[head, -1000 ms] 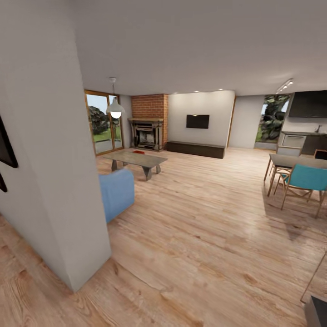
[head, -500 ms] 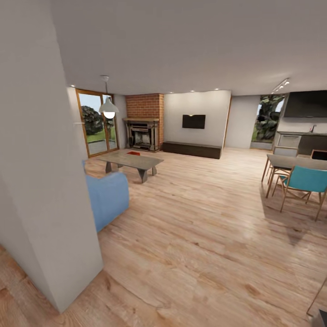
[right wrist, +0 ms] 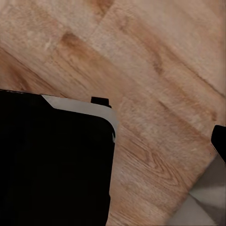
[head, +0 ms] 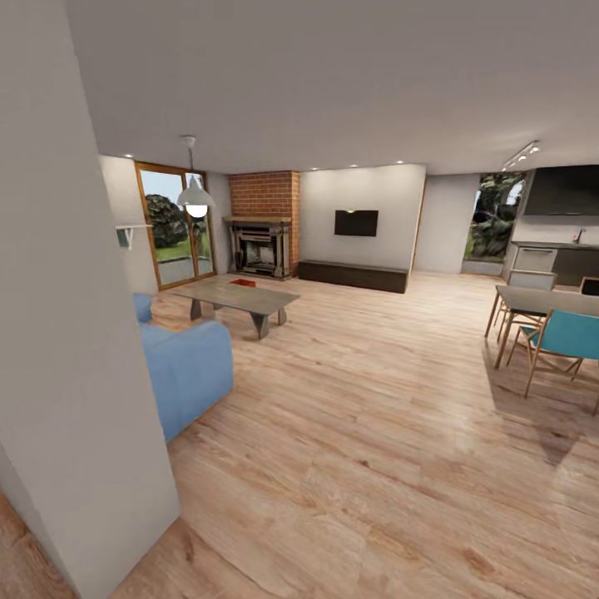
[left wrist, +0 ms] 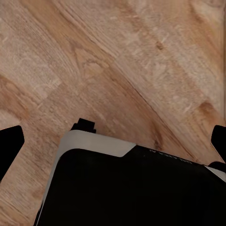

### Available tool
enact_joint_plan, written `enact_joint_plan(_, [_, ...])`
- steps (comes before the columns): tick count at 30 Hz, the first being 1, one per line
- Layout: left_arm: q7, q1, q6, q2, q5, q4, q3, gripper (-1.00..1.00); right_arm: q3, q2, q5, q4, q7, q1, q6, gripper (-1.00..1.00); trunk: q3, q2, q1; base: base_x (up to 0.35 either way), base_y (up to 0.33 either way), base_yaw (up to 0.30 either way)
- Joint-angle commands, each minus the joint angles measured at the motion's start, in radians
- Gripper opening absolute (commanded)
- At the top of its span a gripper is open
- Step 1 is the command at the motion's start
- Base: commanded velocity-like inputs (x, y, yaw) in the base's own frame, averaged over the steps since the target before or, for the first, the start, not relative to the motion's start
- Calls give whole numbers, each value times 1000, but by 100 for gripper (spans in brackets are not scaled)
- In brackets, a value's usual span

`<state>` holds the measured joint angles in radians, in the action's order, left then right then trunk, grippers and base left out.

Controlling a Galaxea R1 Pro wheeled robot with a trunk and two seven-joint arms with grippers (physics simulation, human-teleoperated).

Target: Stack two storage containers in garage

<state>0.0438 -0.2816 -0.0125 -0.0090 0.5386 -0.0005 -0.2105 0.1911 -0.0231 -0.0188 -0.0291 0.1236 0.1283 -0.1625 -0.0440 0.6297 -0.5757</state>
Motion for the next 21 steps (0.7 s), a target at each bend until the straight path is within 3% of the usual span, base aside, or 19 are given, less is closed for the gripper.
enact_joint_plan(1, [4, -1, -1, 0, 8, 0, -9, 100, 7, -1, -3, -3, 4, 1, -5, 100, -2, 1, -1, 326, 0, 0])
enact_joint_plan(14, [4, -1, -1, -2, 6, -1, -9, 100, 4, -3, -6, -3, 5, 1, -5, 100, -2, 1, -1, 326, -15, -2])
enact_joint_plan(21, [3, -1, -1, -2, 6, -1, -9, 100, 2, -6, -6, -3, 4, 1, -6, 100, -2, 1, -1, 322, -85, -189])
